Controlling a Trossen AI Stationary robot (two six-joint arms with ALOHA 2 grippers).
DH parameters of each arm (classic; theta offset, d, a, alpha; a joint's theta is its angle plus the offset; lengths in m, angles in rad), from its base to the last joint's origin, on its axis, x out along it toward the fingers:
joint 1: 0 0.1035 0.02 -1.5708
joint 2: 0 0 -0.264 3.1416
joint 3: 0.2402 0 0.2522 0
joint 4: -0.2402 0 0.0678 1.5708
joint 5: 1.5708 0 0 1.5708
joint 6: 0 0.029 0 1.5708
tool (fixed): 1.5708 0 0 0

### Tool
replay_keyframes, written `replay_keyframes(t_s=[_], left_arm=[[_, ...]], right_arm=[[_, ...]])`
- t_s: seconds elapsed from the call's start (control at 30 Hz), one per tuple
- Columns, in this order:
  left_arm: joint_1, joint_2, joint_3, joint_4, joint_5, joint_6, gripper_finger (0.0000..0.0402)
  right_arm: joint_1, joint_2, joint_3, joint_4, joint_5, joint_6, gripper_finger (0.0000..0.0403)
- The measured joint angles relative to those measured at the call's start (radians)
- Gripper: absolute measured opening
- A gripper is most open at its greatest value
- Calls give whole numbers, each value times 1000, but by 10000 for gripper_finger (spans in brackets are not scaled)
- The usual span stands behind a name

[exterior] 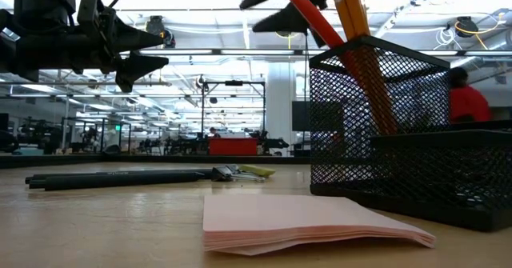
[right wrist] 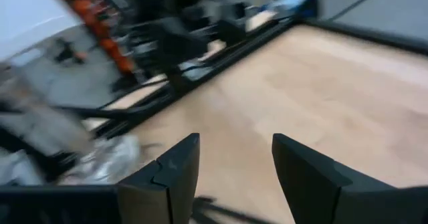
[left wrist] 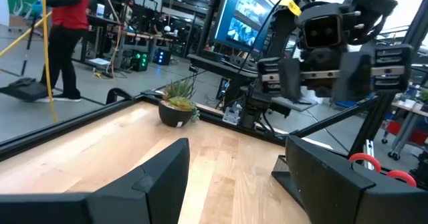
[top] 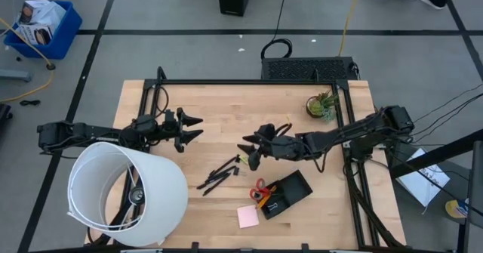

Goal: Pick and place office supplies into organizer
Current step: Put the yellow eraser into the black desk organizer

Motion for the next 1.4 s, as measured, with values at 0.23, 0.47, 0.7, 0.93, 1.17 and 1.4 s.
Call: replay_keyframes(t_s=[0.23, 0.47, 0.7, 0.93, 1.17, 1.4], left_arm=[[0, 0, 0, 0, 0, 0, 253], [0, 0, 0, 0, 0, 0, 253], [0, 0, 0, -2, 0, 0, 253], [0, 0, 0, 0, 0, 0, 253], [0, 0, 0, -7, 0, 0, 253], [0, 1, 0, -1, 0, 0, 253]], right_arm=[[0, -7, 0, 21, -38, -107, 181], [11, -13, 0, 128, -39, -135, 181], [-8, 25, -1, -1, -89, -263, 180], [-68, 173, 151, -385, -67, 201, 181], [-95, 302, 411, -797, -176, 437, 181], [-108, 382, 477, -842, -407, 448, 180]])
